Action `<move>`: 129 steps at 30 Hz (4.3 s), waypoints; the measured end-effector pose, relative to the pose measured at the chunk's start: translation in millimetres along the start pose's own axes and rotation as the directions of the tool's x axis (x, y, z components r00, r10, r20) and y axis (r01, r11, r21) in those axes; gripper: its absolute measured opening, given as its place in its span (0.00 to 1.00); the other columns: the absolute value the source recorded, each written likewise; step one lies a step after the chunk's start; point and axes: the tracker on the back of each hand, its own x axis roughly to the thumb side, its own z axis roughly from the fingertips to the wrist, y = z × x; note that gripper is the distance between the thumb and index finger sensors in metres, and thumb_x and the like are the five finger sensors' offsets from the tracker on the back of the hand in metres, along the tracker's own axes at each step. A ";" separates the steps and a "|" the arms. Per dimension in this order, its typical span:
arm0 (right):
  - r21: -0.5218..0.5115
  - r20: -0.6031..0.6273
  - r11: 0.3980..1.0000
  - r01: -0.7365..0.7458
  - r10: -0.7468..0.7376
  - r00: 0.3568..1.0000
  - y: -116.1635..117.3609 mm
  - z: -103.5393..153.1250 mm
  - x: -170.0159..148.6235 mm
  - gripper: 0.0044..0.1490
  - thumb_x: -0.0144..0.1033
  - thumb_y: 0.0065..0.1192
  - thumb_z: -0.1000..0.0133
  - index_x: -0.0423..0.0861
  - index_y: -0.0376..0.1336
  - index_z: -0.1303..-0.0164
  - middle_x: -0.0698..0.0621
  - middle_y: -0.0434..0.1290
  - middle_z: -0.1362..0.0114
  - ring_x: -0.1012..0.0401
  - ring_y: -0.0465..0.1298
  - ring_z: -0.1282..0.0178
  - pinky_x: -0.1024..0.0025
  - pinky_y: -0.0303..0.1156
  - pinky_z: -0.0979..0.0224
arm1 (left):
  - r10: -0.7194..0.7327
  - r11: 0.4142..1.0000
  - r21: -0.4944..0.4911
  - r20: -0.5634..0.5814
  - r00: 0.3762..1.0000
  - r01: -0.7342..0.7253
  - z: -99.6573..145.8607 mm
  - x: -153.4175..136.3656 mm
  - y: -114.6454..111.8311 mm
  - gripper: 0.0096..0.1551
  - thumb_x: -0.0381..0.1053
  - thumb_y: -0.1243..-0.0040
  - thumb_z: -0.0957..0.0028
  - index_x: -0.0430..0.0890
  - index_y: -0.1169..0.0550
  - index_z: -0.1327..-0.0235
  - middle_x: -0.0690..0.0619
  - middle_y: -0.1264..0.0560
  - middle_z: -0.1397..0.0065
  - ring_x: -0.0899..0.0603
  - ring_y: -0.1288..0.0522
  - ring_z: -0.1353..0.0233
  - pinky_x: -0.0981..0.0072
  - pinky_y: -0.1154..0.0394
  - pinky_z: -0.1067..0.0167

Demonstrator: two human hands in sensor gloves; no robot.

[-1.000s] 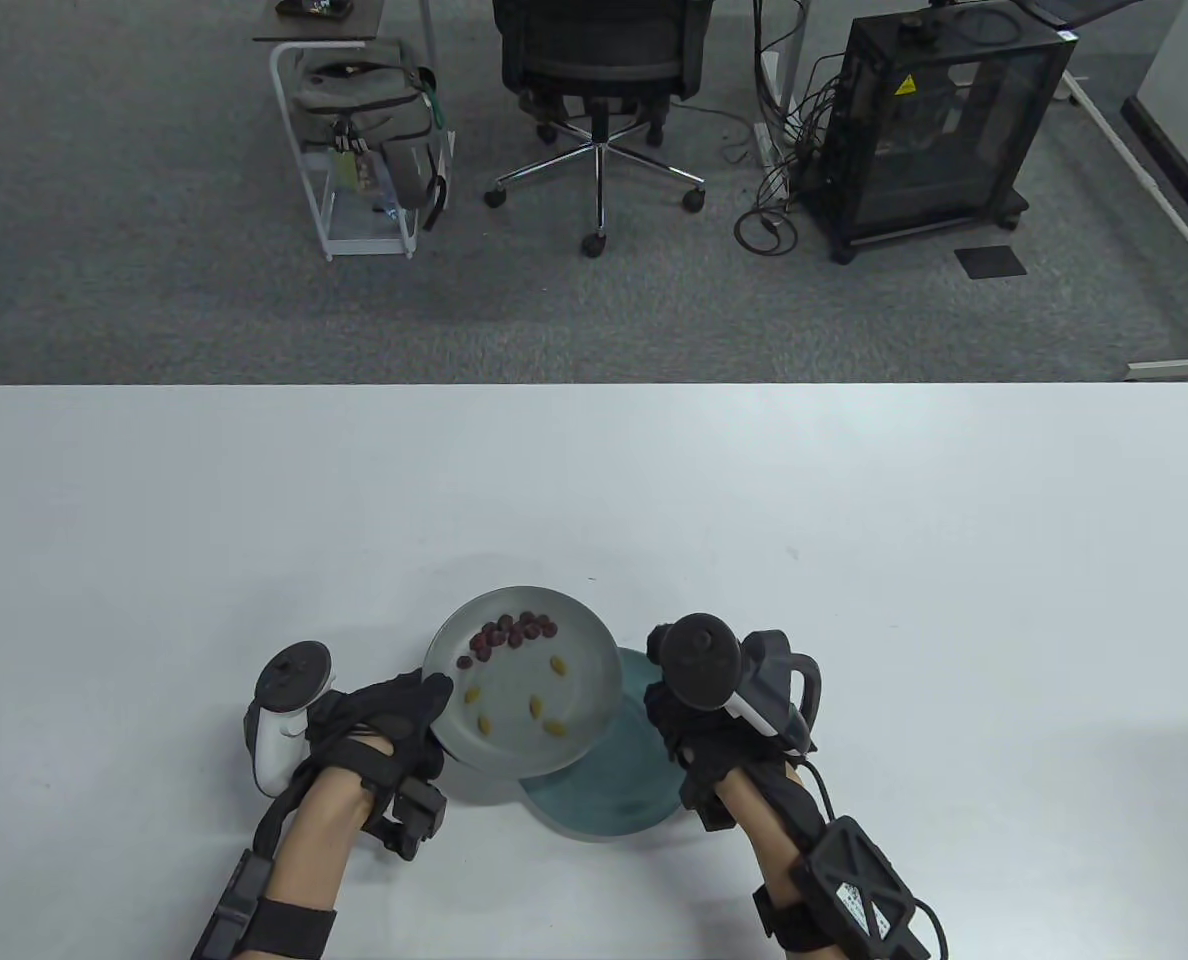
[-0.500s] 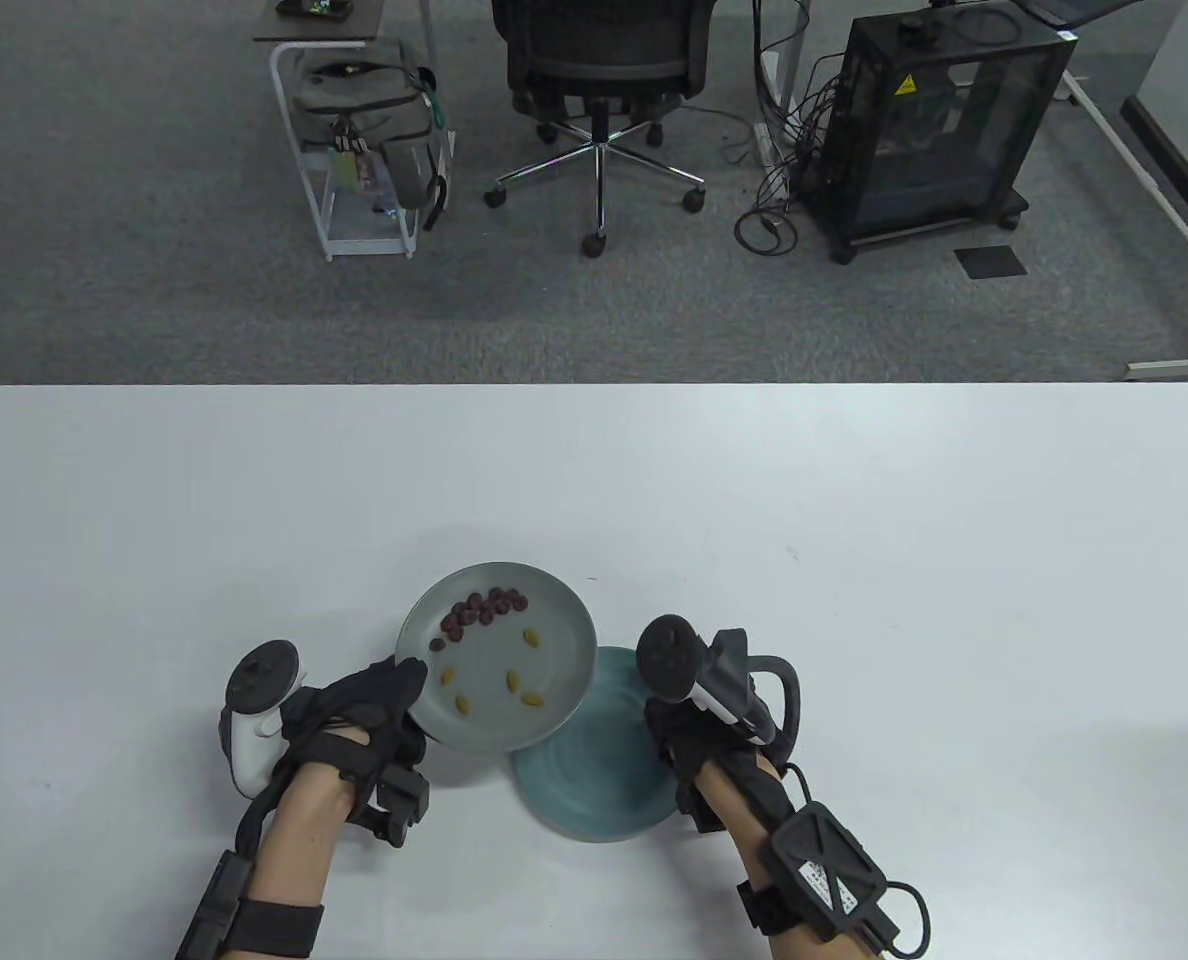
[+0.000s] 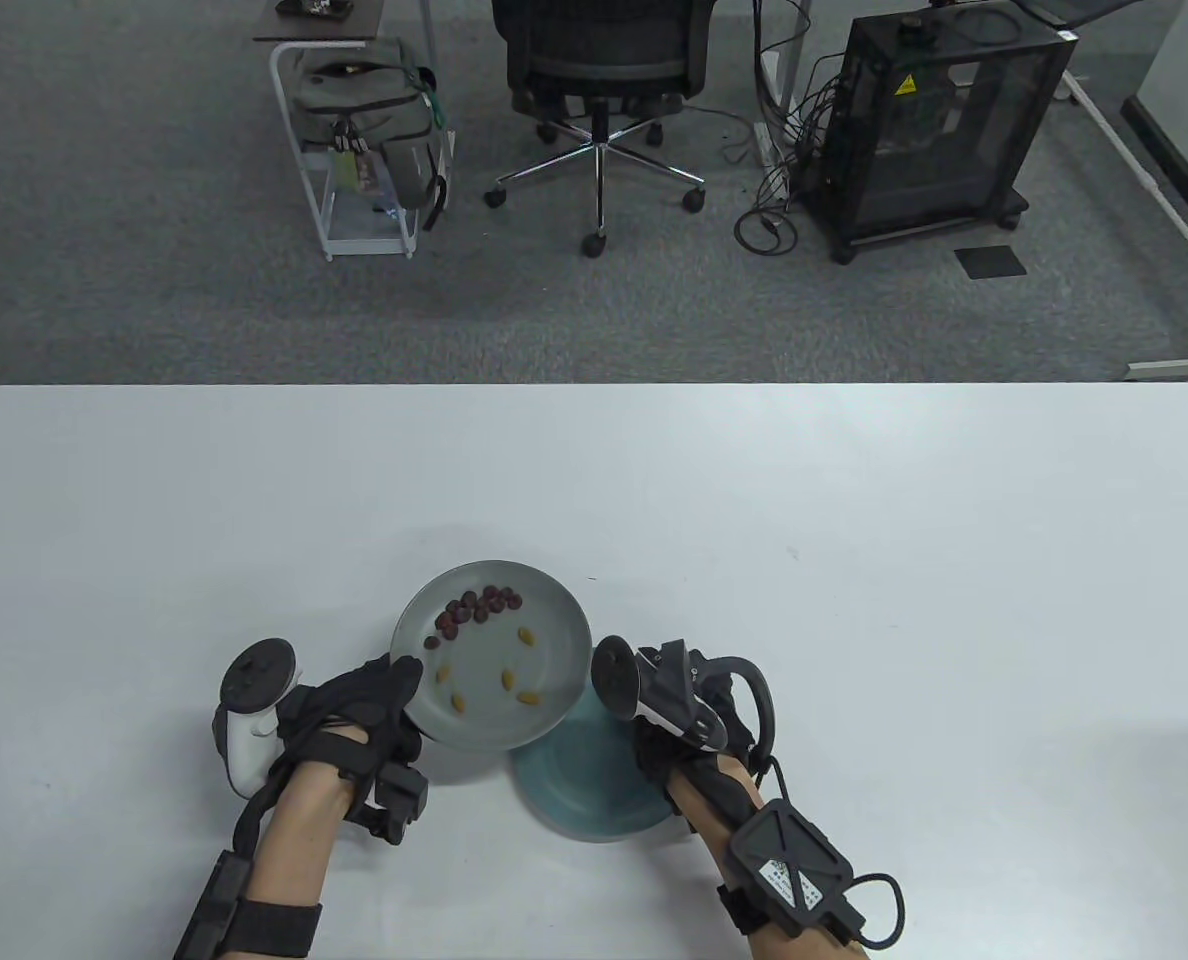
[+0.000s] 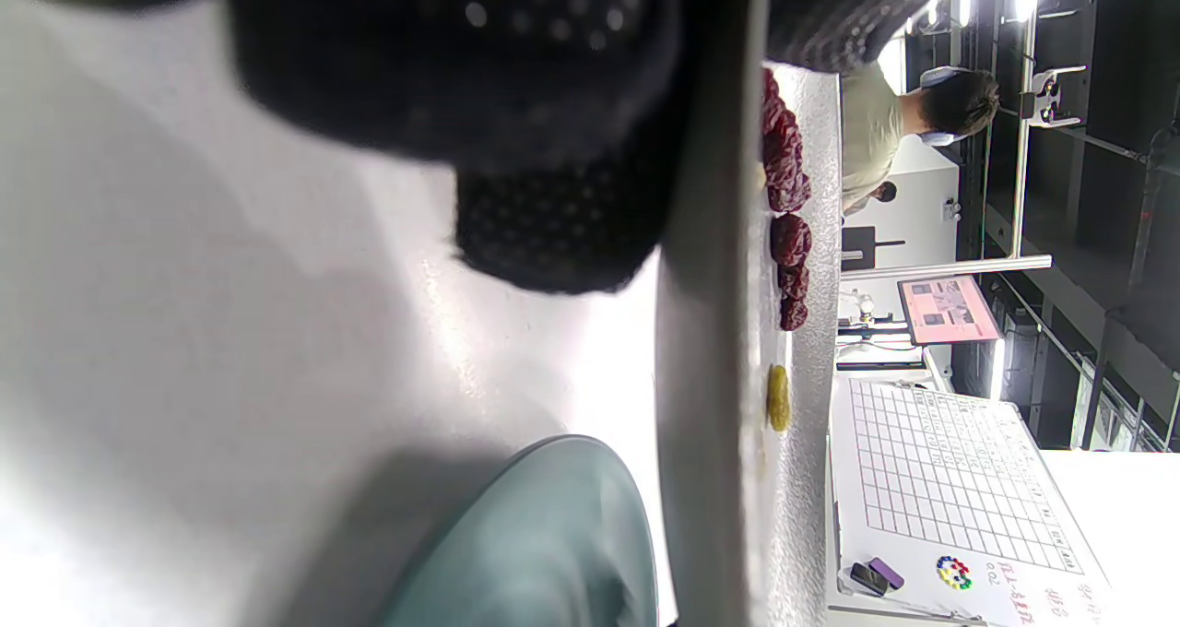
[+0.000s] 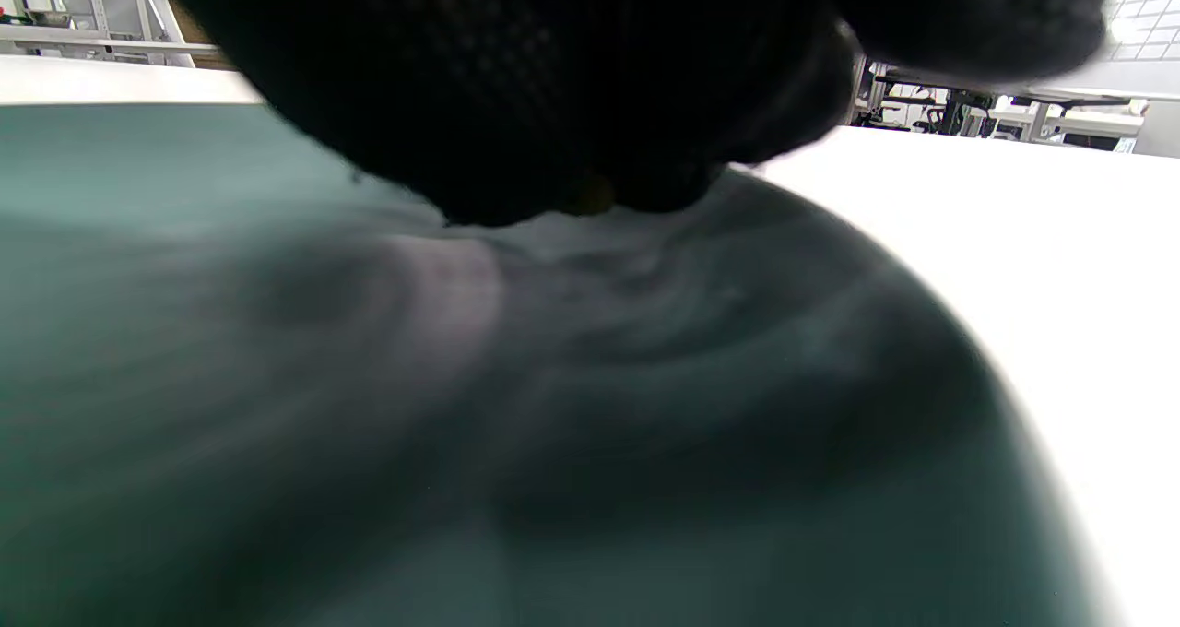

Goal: Pick raisins with hand pinch into plate

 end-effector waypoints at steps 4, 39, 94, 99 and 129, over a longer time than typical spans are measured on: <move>-0.004 -0.008 1.000 -0.013 0.013 1.000 -0.6 -1.0 0.8 0.34 0.35 0.84 0.55 0.42 0.69 0.40 0.44 0.85 0.45 0.55 0.83 0.58 0.60 0.80 0.55 | -0.001 1.000 0.003 -0.006 1.000 0.001 0.6 0.3 -0.2 0.29 0.52 0.43 0.45 0.28 0.23 0.46 0.40 0.12 0.64 0.46 0.16 0.77 0.54 0.21 0.74; -0.088 0.082 0.948 0.305 -0.298 0.951 -64.8 46.6 -15.6 0.33 0.44 0.79 0.52 0.43 0.70 0.39 0.43 0.84 0.43 0.53 0.82 0.55 0.59 0.80 0.53 | -0.042 0.998 -0.048 -0.006 0.999 0.041 0.1 -3.2 -22.5 0.30 0.52 0.43 0.45 0.29 0.23 0.45 0.40 0.12 0.63 0.46 0.16 0.77 0.54 0.21 0.73; 0.123 -0.184 0.987 0.101 -0.078 0.980 -57.6 -14.8 38.4 0.31 0.46 0.83 0.54 0.40 0.77 0.47 0.44 0.89 0.55 0.54 0.84 0.66 0.60 0.81 0.61 | -0.053 0.987 -0.152 -0.008 0.999 0.051 0.1 -4.9 -49.1 0.29 0.52 0.42 0.45 0.28 0.22 0.46 0.39 0.12 0.64 0.46 0.16 0.76 0.54 0.21 0.73; 0.136 -0.186 0.986 0.099 -0.073 0.980 -57.1 -15.3 38.9 0.31 0.46 0.83 0.54 0.40 0.76 0.47 0.44 0.89 0.55 0.54 0.84 0.66 0.60 0.81 0.61 | -0.046 0.987 -0.155 -0.011 0.999 0.044 0.0 -5.2 -49.4 0.30 0.52 0.42 0.45 0.28 0.22 0.46 0.39 0.13 0.64 0.46 0.16 0.76 0.54 0.21 0.73; 0.123 -0.166 0.982 0.144 -0.123 0.978 -57.3 -14.5 35.5 0.31 0.47 0.84 0.55 0.40 0.76 0.50 0.46 0.89 0.58 0.56 0.84 0.68 0.62 0.81 0.63 | -0.066 0.991 -0.118 -0.025 0.998 0.062 1.0 -5.4 -46.8 0.29 0.52 0.42 0.45 0.28 0.22 0.47 0.40 0.12 0.65 0.46 0.16 0.78 0.54 0.21 0.74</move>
